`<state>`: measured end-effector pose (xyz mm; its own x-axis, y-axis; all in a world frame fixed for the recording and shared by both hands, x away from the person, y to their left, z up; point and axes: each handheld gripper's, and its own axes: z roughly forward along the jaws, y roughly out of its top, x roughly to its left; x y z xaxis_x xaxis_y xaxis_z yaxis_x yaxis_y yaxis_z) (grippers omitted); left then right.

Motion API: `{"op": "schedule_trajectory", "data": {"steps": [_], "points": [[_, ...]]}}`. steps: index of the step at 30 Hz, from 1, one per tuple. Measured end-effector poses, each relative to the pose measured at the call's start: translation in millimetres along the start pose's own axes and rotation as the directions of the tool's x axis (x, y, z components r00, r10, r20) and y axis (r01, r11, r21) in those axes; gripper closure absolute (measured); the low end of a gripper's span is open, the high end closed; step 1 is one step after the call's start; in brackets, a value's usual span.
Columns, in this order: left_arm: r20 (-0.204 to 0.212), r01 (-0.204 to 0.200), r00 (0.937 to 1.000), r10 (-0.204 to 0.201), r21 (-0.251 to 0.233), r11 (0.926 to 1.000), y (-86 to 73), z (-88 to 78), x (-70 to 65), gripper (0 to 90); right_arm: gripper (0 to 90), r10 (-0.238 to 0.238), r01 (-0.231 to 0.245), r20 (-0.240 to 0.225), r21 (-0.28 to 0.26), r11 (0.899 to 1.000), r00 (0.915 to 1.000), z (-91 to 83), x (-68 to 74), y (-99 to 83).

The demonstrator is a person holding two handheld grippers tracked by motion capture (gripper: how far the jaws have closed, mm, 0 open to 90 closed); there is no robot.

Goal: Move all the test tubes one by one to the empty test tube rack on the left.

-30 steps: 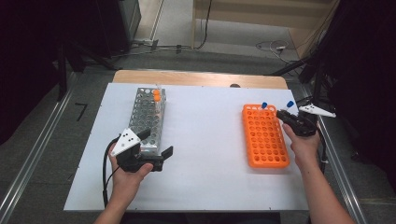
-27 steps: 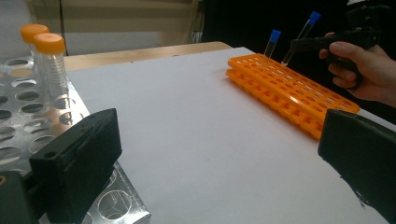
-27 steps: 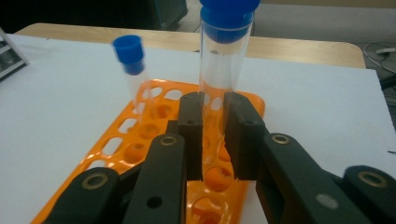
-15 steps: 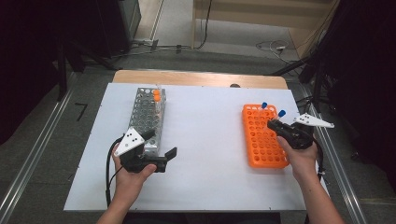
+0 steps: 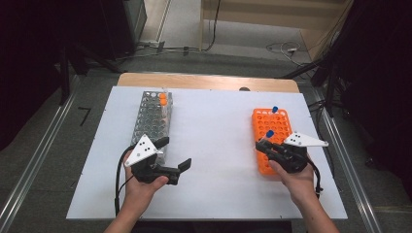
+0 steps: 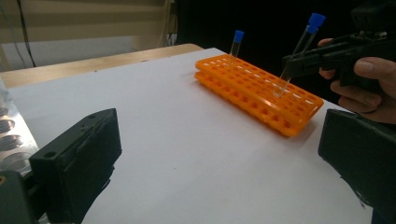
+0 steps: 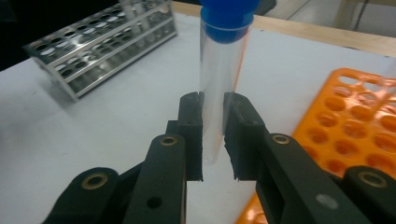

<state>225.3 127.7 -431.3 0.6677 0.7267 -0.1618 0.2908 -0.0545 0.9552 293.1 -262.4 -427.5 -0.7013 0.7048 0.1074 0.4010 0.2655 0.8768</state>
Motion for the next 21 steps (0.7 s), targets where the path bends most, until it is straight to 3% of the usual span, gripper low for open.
{"op": "schedule_trajectory", "data": {"steps": [10,16,21], "points": [[0.078,-0.019,0.9968,0.017,0.024,0.9995,-1.1,12.3,-18.0,2.3,74.9,-0.05,0.054,-0.099,0.04,0.998,0.9938,17.4,38.1,-7.3],[0.083,-0.028,0.9963,0.024,0.044,0.9987,0.0,22.5,-29.7,12.4,74.9,-0.076,0.087,-0.15,0.067,0.994,0.9857,28.1,58.5,-10.1],[0.125,-0.021,0.9921,0.015,0.049,0.9986,-0.2,28.5,-34.8,21.0,74.9,-0.103,0.119,-0.189,0.075,0.99,0.9766,35.7,76.2,-10.3]]}}
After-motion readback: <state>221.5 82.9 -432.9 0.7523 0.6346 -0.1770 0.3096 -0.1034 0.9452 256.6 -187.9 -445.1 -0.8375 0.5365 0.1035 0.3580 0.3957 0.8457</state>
